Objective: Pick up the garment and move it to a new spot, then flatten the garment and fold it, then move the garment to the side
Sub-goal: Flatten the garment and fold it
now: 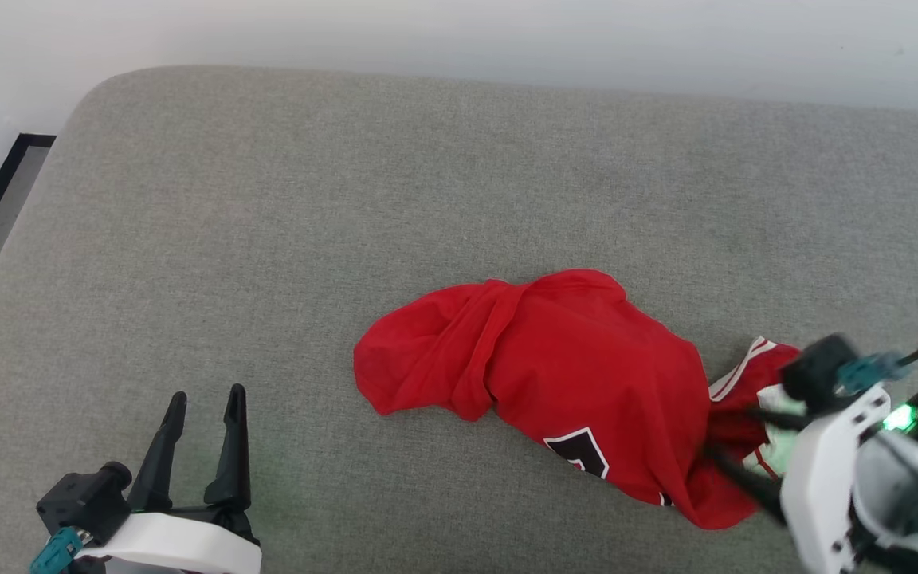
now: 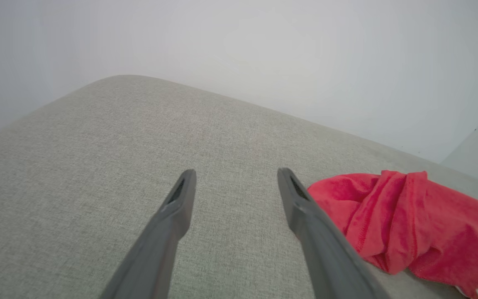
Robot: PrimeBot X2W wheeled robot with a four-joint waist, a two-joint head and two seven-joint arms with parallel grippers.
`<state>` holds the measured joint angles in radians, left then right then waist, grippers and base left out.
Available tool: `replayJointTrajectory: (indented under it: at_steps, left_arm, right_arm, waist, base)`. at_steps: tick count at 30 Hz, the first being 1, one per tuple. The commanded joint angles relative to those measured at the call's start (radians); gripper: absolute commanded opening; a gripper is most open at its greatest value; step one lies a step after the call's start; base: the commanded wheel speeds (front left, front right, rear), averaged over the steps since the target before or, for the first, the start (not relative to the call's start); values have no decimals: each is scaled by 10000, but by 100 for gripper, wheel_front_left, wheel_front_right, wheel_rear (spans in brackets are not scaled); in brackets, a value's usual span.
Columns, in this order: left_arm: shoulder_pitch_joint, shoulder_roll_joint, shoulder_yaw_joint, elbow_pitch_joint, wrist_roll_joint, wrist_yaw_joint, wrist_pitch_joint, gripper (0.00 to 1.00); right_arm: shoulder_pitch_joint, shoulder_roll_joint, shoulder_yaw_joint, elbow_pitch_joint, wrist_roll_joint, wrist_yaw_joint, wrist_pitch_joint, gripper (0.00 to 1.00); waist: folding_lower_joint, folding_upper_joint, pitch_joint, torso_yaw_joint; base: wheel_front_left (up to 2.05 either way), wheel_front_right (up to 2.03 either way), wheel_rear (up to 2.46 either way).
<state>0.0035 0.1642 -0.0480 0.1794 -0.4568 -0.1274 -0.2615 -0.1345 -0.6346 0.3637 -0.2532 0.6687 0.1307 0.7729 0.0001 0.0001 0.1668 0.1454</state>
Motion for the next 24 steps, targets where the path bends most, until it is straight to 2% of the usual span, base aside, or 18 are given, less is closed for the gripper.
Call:
replayJointTrajectory:
  at_steps: [1, 6, 13, 24]
  left_arm:
    - [-20, 40, -6, -48, 54, -24, -50, 100]
    - [-105, 48, -125, -57, 11, -24, -50, 100]
    - [-244, 86, -408, 37, -70, -26, -50, 100]
    - [-372, 103, -688, 69, -244, -27, -50, 100]
  right_arm:
    - [-279, 36, -296, 66, -329, 0, -208, 100]
    - [-754, -65, -498, 675, -584, 0, -375, 100]
    - [-1920, -358, -278, 2566, -693, -1, -579, 100]
    - [-2839, -781, 672, 4665, 237, -1, 276, 100]
  waist:
    - [-1, -1, 39, 12]
    - [-1, -1, 109, 87]
    - [-1, -1, 265, 480]
    - [-1, -1, 588, 1009]
  base:
    - [0, 0, 0]
    - [0, 0, 0]
    - [0, 0, 0]
    - [0, 0, 0]
